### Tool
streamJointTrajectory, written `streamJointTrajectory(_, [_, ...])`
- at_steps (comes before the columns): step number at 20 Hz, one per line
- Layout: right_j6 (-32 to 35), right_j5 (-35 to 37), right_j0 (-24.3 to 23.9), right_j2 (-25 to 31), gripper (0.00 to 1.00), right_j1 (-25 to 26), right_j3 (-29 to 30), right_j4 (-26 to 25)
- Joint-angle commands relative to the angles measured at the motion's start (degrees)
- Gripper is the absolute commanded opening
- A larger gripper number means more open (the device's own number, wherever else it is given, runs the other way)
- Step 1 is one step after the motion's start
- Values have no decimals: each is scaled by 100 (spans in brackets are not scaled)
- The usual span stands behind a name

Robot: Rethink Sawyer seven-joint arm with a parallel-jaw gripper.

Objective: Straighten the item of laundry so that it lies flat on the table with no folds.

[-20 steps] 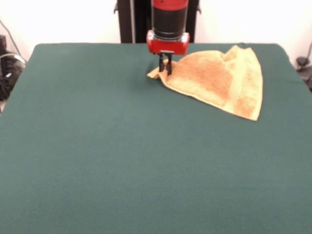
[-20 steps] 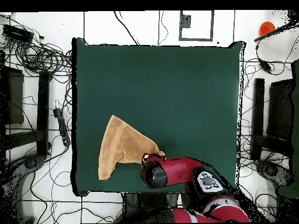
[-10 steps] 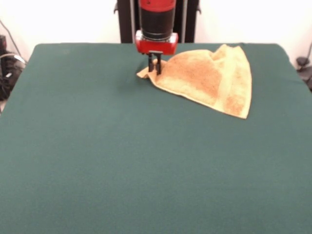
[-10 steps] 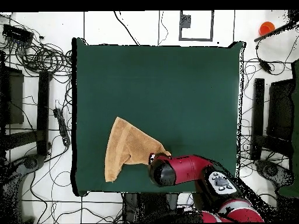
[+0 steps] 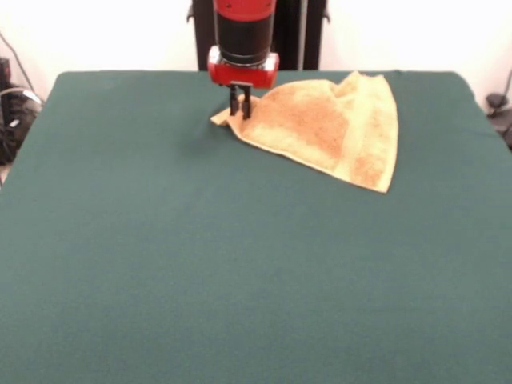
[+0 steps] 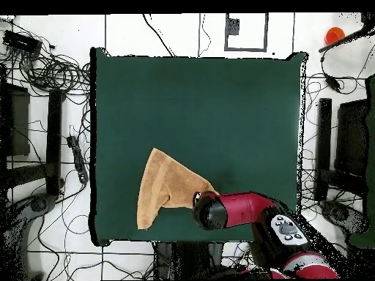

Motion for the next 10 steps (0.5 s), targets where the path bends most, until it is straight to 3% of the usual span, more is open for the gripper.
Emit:
streamJointTrajectory(1, [-707, 778, 70, 616, 0, -79, -627, -135])
streamJointTrajectory(10, [-470, 658, 52, 719, 0, -146, -727, -50])
